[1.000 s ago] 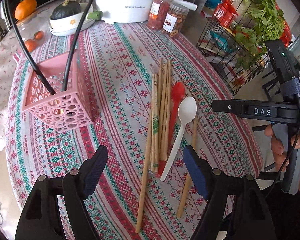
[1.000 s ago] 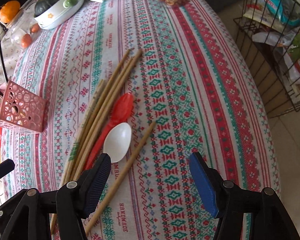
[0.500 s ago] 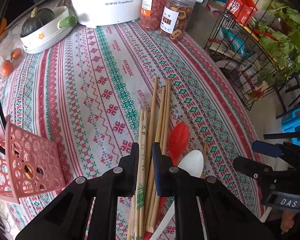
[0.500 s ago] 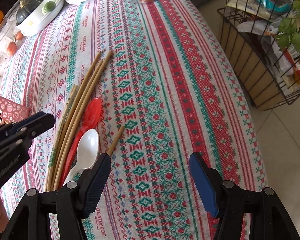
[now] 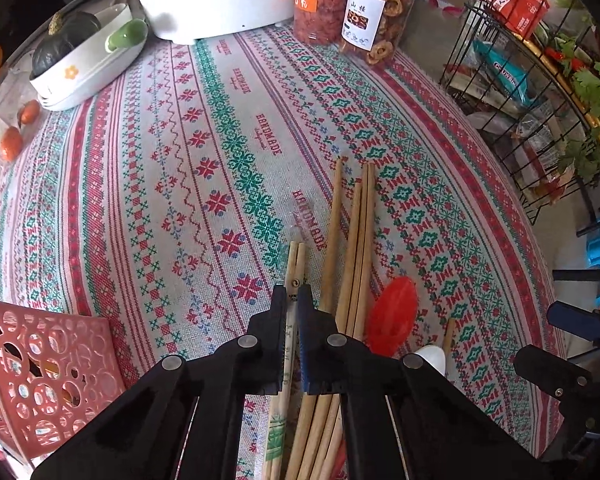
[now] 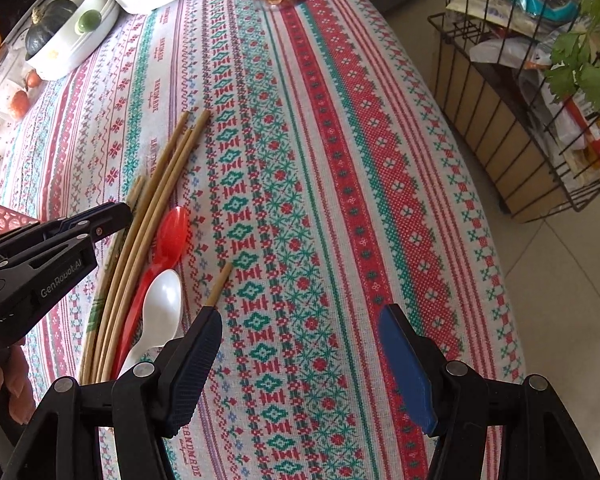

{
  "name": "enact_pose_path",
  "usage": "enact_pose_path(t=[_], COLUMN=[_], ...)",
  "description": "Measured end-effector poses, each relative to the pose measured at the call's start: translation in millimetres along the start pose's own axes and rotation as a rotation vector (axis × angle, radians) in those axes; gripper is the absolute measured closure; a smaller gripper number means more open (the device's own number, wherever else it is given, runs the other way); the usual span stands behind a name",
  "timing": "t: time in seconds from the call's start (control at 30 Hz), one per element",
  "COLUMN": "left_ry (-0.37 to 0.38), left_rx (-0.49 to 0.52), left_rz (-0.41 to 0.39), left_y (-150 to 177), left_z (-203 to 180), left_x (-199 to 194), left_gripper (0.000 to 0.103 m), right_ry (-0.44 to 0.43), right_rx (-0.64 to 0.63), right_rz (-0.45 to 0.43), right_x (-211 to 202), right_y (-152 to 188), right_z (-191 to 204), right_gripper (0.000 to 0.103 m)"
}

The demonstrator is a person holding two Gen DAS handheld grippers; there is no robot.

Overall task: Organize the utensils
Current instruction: 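Grasp the green-labelled wooden chopstick pair with the left tool, then lift the chopstick pair with the left tool while the right tool grasps a loose wooden chopstick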

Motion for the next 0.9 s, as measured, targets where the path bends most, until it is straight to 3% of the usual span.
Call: enact_pose_path(t=[0.2,0.37,0.47,0.57,0.7,0.9], left_ry=[-0.031,0.000,-0.018,-0.033,-0.018,-0.021], left_rx=[0.022,0.022,0.036,0.017,0.008,0.033], left_rz=[0.010,0.022,0.019,0.034,0.050,0.054], left_y=[2.1,-1.3,-5.9,-9.3,-9.2,-4.7], left_z=[2.5,1.2,1.7,5.3,7.0,1.1], left_x=[-2.7,1.0,3.0,4.1,5.1,10.5], left_gripper=[0.103,0.102,0.101,0.094,0.071,0.072], right_ry=[-0.005,-0.006,-0.003,-0.002,-0.002,-0.004], right_rx=[-0.006,-0.015,-0.011,-0.007,-0.008,-0.015], right_rz=[0.001,0.002,0.006,0.010,0.011,0.012], right_x=[0.9,1.3,2.9,3.9,4.2,5.1], right_y=[0.1,0.9,0.4,-0.1,-0.7,-0.7], right_z=[6.0,10.0,8.2,6.4,5.6,7.8], right_gripper=[0.033,0.033,0.033,0.033,0.033,0.033])
Point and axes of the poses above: each gripper's, at about its wrist camera, not at the fingertips, and x roughly the way its jaws point, z to its left, y to its underside, the point moved 8 cm from there along x, roughly the way its jaws point, and after that the axes turned 5 degrees about y, right-handed, at the moved point
